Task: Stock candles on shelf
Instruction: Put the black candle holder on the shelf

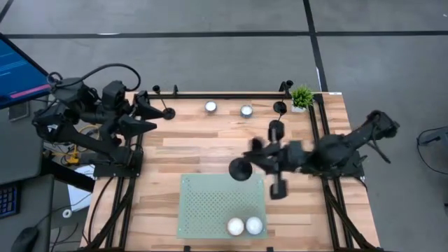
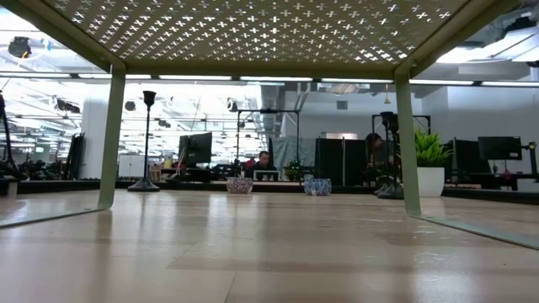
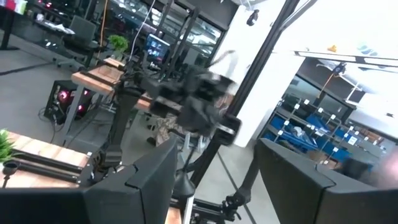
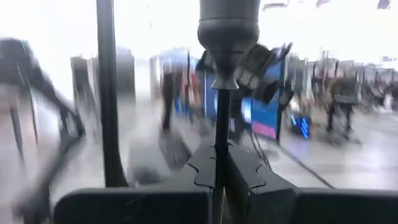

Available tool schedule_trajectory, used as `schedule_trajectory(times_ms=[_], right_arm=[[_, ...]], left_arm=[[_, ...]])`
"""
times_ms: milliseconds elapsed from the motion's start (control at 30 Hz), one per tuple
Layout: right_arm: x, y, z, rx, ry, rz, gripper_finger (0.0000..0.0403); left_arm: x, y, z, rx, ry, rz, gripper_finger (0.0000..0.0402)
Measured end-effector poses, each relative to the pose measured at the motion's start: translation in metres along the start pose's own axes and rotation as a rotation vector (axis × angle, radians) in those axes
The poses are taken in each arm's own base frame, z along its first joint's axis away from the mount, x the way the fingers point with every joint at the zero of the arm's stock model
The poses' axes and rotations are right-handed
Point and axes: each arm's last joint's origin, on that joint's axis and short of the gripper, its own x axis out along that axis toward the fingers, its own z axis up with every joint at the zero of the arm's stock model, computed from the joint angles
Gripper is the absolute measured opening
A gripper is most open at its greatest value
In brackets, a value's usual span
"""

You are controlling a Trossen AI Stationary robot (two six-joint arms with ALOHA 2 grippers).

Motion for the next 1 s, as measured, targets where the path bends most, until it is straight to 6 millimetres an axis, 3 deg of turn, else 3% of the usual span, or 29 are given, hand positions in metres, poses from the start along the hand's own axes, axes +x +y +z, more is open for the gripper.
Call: schedule_trajectory(times_ms=[100,200,400,600,767,867,1000], right_arm=[[-0.012,0.000,-0.039,0.060,-0.061,0.005,0.0000],[-0.007,0.007,-0.086,0.088,-0.011,0.032,0.0000],[0.019,0.028,-0.126,0.148,0.055,0.132,0.0000],[0.049,0.049,-0.134,0.139,0.096,0.271,0.0000],[0.075,0.062,-0.154,0.104,0.174,0.340,0.0000],[0.083,0.067,-0.157,0.111,0.162,0.369,0.0000],[0.086,0.072,-0.178,0.092,0.217,0.369,0.0000]], left_arm=[[0.000,0.000,0.000,0.001,-0.002,0.004,0.0222],[0.000,0.001,0.001,0.029,-0.022,0.051,0.0222],[0.000,0.004,0.002,0.064,-0.055,0.135,0.0222],[0.000,0.004,0.002,0.062,-0.058,0.142,0.0222],[0.000,0.004,0.002,0.059,-0.058,0.142,0.0222],[0.000,0.004,0.002,0.059,-0.057,0.142,0.0222],[0.000,0.004,0.002,0.059,-0.058,0.142,0.0222]])
